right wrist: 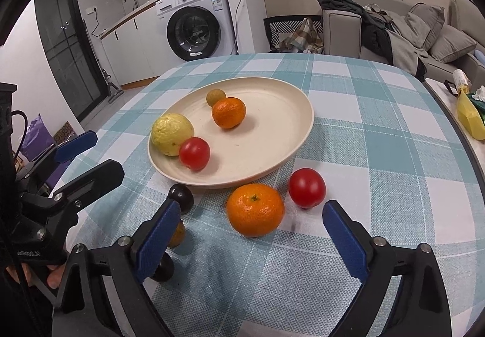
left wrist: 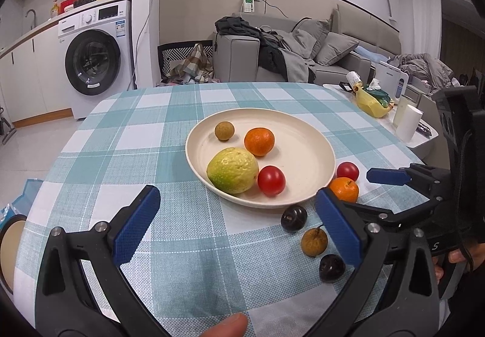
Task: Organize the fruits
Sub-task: 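Move the right gripper to a second mandarin orange and close on it, then lift the orange with the right gripper while the left gripper grasps a small brown pear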
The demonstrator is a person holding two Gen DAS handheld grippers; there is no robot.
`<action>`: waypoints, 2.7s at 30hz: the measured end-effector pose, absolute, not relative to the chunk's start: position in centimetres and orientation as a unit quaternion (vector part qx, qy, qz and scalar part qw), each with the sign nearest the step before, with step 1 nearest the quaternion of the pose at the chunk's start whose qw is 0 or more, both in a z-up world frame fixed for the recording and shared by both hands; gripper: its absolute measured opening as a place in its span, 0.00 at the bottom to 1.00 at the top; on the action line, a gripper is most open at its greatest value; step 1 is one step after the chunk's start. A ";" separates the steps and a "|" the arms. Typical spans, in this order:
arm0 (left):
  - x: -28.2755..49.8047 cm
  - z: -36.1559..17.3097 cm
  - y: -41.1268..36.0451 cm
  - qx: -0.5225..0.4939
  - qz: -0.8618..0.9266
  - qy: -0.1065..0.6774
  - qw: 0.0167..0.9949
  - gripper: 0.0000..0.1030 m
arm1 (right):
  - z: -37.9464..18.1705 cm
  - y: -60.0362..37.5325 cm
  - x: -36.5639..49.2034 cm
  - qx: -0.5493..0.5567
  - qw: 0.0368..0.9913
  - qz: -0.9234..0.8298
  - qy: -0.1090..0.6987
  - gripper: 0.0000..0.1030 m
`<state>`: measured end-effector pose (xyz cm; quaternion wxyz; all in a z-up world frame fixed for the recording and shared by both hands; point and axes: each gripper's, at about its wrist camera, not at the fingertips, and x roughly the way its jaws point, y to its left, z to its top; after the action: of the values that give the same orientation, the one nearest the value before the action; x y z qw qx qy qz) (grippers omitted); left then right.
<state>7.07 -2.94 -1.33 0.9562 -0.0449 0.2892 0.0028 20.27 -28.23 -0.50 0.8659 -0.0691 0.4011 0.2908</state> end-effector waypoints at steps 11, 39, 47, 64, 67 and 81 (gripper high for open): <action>7.2 -1.2 -2.7 -0.046 0.004 0.291 0.956 0.99 | -1.0 -28.2 20.4 -0.056 0.851 0.313 0.419 0.66; 7.5 -1.3 -3.1 -0.042 0.002 0.293 0.955 0.99 | -1.4 -28.7 21.1 -0.034 0.849 0.302 0.433 0.41; 7.6 -1.7 -3.7 -0.034 -0.026 0.298 0.954 0.99 | -0.1 -29.3 19.9 -0.019 0.861 0.319 0.397 0.41; 8.3 -3.5 -6.4 -0.051 -0.129 0.390 0.910 0.72 | 1.4 -30.5 18.3 -0.008 0.883 0.314 0.348 0.41; 8.3 -3.9 -6.5 -0.067 -0.142 0.397 0.904 0.63 | 1.4 -30.5 18.3 -0.006 0.882 0.318 0.347 0.41; 9.5 -5.2 -7.6 -0.075 -0.144 0.423 0.892 0.37 | 1.4 -30.4 18.3 -0.005 0.881 0.321 0.348 0.41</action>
<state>9.52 -7.60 -5.23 0.8916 -0.0750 0.4227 -0.1441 18.28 -30.41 1.40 0.8806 -0.0054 0.3482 0.3215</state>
